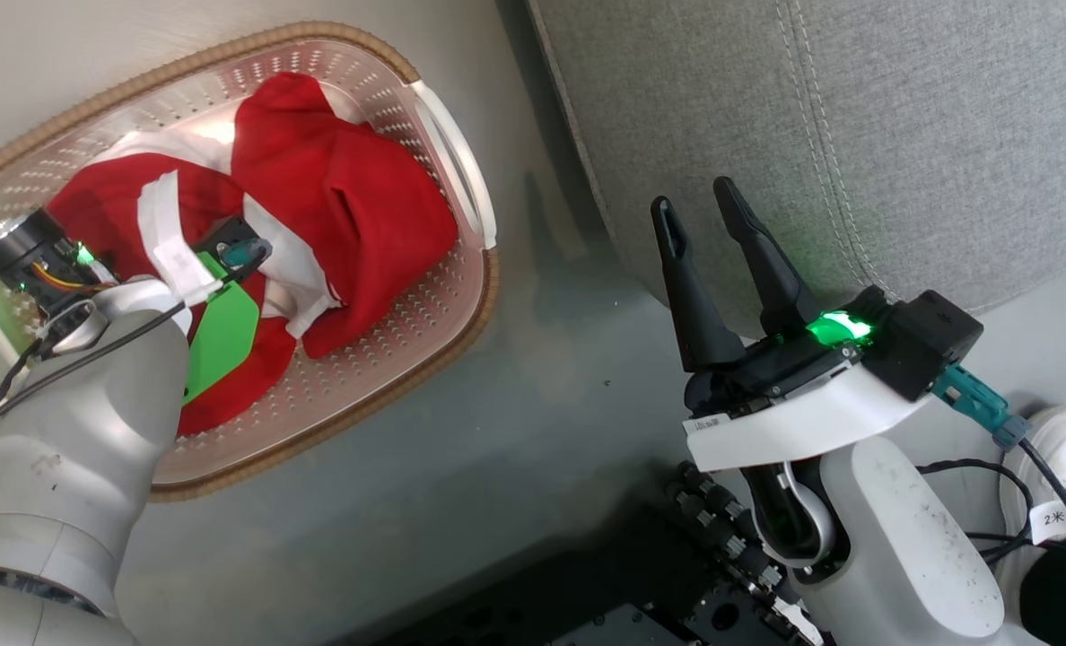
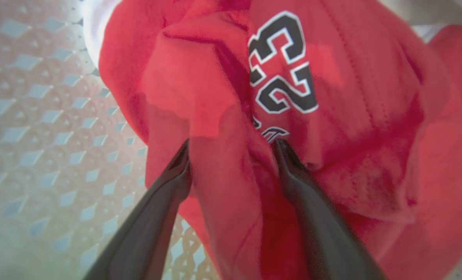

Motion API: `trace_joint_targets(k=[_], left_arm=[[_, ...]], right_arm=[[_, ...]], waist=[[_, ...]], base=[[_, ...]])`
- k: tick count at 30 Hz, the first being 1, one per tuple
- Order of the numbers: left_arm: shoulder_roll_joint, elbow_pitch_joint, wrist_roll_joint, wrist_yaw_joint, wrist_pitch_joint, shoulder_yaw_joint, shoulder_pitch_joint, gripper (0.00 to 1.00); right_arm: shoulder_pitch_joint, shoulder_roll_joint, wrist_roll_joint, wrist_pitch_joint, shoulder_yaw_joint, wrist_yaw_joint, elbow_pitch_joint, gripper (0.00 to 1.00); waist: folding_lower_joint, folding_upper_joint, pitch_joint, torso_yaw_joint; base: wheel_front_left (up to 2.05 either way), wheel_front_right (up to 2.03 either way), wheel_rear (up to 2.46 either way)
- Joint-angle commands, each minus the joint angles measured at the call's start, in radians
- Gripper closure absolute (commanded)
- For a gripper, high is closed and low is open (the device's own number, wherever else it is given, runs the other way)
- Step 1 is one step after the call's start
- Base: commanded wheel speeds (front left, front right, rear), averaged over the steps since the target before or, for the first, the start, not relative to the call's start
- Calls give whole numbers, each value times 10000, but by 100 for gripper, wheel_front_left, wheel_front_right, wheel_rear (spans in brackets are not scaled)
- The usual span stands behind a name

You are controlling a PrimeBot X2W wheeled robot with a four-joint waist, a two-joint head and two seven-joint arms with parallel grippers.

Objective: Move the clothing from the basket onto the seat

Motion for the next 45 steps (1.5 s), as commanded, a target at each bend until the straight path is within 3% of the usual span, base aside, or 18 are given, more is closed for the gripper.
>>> trace_joint_targets(k=[1,6,16,17,18,25,28,31,45], left_arm=[[103,2,55,-52,222,-133,-200,0],[155,1,-115,-64,879,-533,-397,0],[209,8,-1136,-71,1548,-1202,-452,0],[242,9,-1443,-72,1423,-1196,-536,62],[251,6,-1516,-71,1293,-1215,-571,100],[493,4,-2347,-38,1125,-1340,-545,100],[429,-1,-2686,351,861,-1050,-450,100],[338,-2,-2749,420,679,-1101,-215,100],[-716,-5,-3924,757,-355,-472,835,100]], right_arm=[[-141,2,51,-32,70,1,-32,0],[-240,3,470,-32,102,1,-234,0],[61,-1,307,-32,-72,1,-553,0],[51,-3,257,-32,-96,1,-553,0],[32,-3,265,-32,-107,1,-544,0],[-206,-10,333,-32,-86,1,-497,0],[-315,-6,360,-32,18,1,-398,0],[-328,-12,154,-32,-133,1,-174,0],[277,-15,-1034,-32,-780,1,780,0]], waist=[[0,0,193,-169],[0,0,578,-476],[0,0,805,-427],[0,0,837,-405],[0,0,852,-401],[0,0,745,-448],[0,0,589,-494],[0,0,274,-319],[0,0,-2537,788]], base=[[0,0,0],[0,0,0],[0,0,0],[0,0,0],[0,0,0],[0,0,0],[0,0,0],[0,0,0],[0,0,0]])
